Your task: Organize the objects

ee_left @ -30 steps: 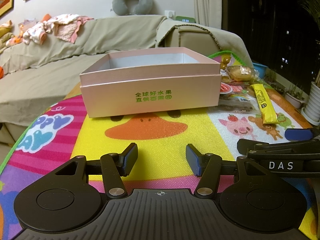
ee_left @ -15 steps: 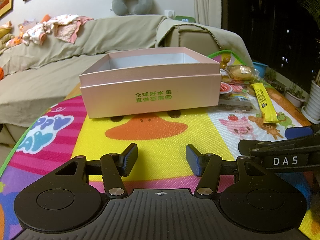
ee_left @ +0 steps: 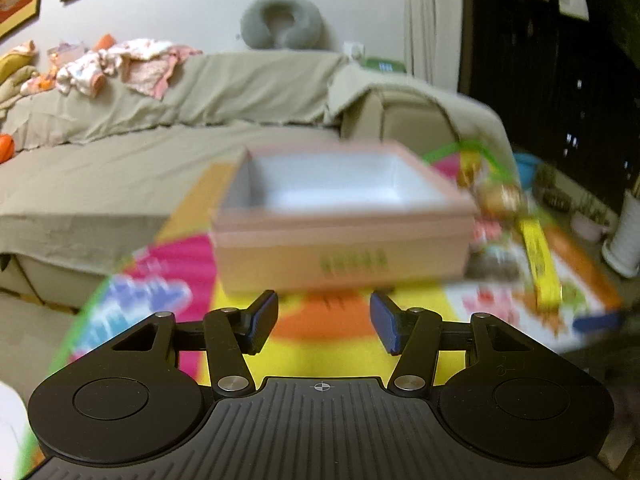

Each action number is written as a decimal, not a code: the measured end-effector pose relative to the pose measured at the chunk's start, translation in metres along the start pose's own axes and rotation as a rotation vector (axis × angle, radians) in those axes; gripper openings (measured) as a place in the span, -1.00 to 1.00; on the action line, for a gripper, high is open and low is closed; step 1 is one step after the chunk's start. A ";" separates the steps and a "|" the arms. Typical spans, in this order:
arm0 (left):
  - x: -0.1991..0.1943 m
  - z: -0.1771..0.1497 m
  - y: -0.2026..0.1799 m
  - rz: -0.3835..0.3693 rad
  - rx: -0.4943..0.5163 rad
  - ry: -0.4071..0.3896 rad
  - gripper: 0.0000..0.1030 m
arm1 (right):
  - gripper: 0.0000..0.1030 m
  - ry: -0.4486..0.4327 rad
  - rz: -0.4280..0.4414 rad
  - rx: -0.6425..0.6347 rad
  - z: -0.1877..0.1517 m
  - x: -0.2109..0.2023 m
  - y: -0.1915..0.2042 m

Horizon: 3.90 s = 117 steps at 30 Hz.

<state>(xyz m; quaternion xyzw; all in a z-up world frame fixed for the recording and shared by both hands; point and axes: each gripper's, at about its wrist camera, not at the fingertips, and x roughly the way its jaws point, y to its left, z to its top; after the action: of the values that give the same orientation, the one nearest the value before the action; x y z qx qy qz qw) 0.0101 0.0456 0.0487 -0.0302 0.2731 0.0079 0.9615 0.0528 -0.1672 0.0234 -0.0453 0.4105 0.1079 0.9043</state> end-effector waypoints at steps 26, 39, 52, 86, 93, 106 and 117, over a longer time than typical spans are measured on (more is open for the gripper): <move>0.134 0.081 0.075 0.028 -0.052 0.082 -0.73 | 1.00 -0.131 -0.073 -0.063 0.083 0.006 -0.042; 0.135 0.080 0.081 0.000 -0.037 0.050 -0.79 | 0.44 0.007 -0.061 0.086 0.081 0.054 -0.056; 0.130 0.079 0.080 -0.007 -0.032 0.008 -0.79 | -0.60 0.043 -0.041 0.038 0.078 0.008 -0.045; 0.129 0.075 0.091 -0.064 -0.090 0.004 -0.78 | -0.60 0.052 0.400 -0.079 0.230 0.012 0.090; 0.131 0.073 0.094 -0.071 -0.097 -0.002 -0.77 | -0.51 -0.024 0.381 -0.046 0.234 0.017 0.064; 0.135 0.070 0.084 -0.036 -0.062 0.023 -0.77 | -0.06 0.039 0.085 -0.046 0.104 0.046 -0.054; 0.132 0.065 0.086 -0.038 -0.064 0.025 -0.77 | 0.52 0.048 0.220 -0.393 0.086 0.054 -0.015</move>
<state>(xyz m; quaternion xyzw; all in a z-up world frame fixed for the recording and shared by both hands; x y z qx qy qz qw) 0.1538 0.1352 0.0296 -0.0662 0.2842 -0.0021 0.9565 0.1543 -0.1589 0.0392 -0.1783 0.4054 0.2825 0.8509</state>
